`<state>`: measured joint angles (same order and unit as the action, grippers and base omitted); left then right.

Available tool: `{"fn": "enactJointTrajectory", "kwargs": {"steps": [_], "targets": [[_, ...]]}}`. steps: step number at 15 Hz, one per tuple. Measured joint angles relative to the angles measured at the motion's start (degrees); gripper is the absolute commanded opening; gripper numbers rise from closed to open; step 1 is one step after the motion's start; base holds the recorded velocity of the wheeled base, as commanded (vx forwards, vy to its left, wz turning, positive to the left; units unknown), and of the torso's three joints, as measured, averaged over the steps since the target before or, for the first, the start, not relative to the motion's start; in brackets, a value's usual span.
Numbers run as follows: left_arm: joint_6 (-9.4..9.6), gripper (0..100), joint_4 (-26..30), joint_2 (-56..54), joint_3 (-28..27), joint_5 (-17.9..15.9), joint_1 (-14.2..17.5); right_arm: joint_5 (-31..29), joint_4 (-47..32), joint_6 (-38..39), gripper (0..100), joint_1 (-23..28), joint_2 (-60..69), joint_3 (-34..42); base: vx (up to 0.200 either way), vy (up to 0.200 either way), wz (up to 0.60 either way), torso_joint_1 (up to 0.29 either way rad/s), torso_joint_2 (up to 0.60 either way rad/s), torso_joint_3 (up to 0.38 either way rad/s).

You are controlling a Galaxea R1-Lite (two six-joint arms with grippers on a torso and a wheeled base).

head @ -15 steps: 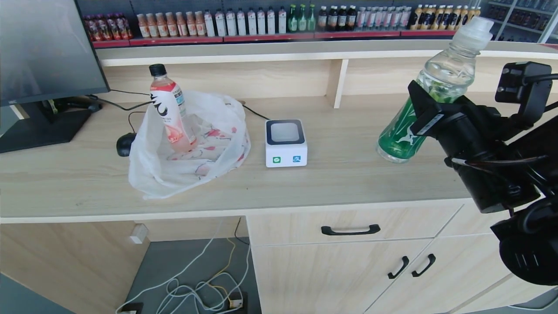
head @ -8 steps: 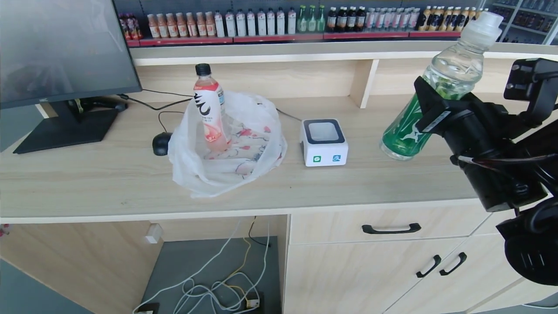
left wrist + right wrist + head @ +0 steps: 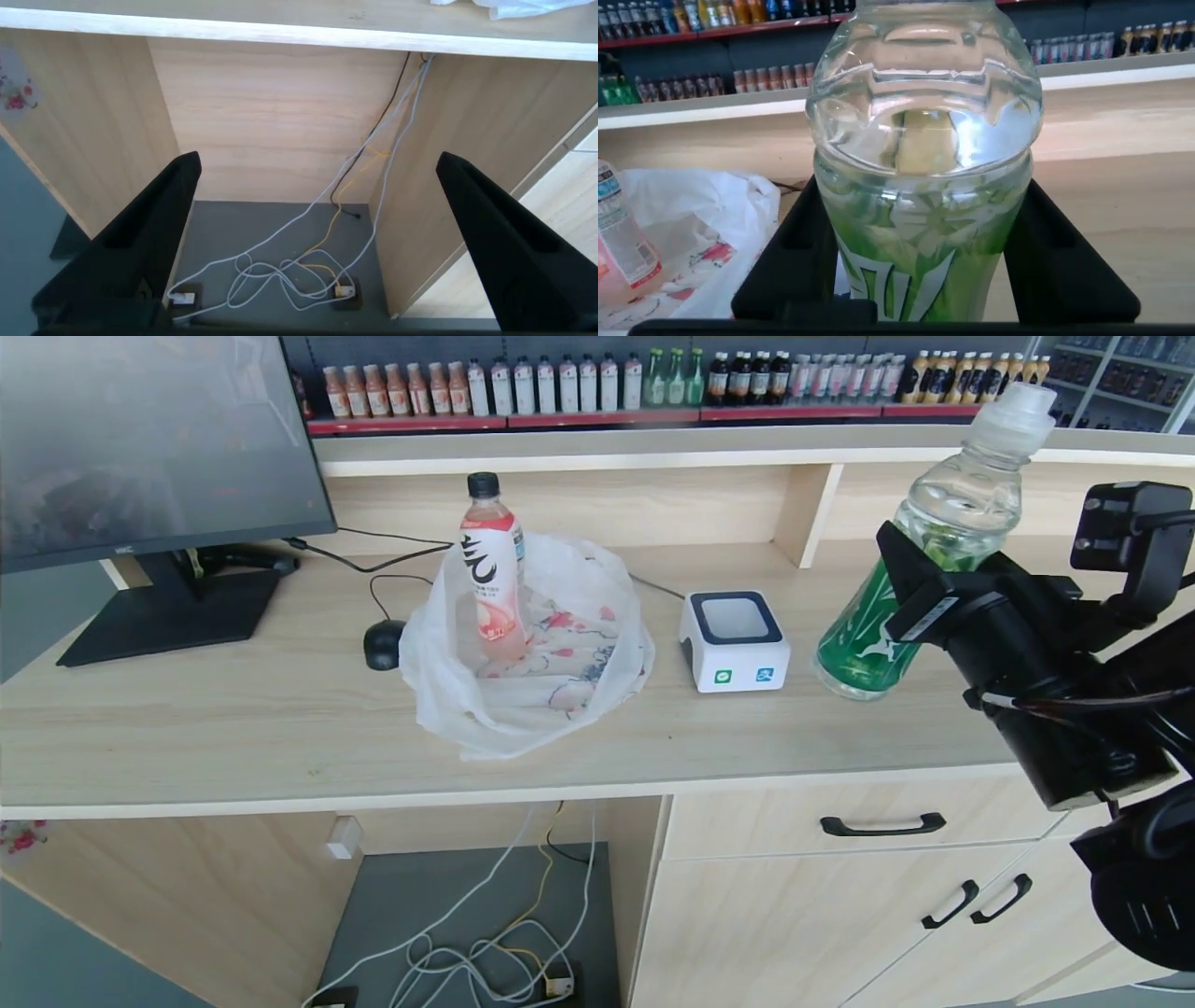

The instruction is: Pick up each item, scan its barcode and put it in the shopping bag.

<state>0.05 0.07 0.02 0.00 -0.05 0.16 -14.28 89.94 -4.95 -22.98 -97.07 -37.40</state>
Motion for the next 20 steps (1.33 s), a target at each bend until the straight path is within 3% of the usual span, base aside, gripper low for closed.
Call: {"fn": "enactJointTrajectory", "kwargs": {"steps": [6,9,16,20], "targets": [[0.00,100,0.0,0.0,0.0,0.0,0.0,5.5,-0.1,-2.0,0,-0.1,-0.7,0.7,0.000,0.000,0.00,0.000,0.00,0.000],[0.02,100,0.0,0.0,0.0,0.0,0.0,6.2,0.0,2.0,0,0.6,-3.4,-2.6,0.000,0.000,0.00,0.000,0.00,0.000],[0.02,100,0.0,0.0,0.0,0.0,0.0,11.1,-0.2,13.4,0,3.7,-15.0,-21.9,0.000,0.000,0.00,0.000,0.00,0.000],[0.00,100,0.0,0.0,0.0,0.0,0.0,11.2,-8.2,24.4,0,3.4,-19.0,-33.6,0.000,0.000,0.00,0.000,0.00,0.000]]}}
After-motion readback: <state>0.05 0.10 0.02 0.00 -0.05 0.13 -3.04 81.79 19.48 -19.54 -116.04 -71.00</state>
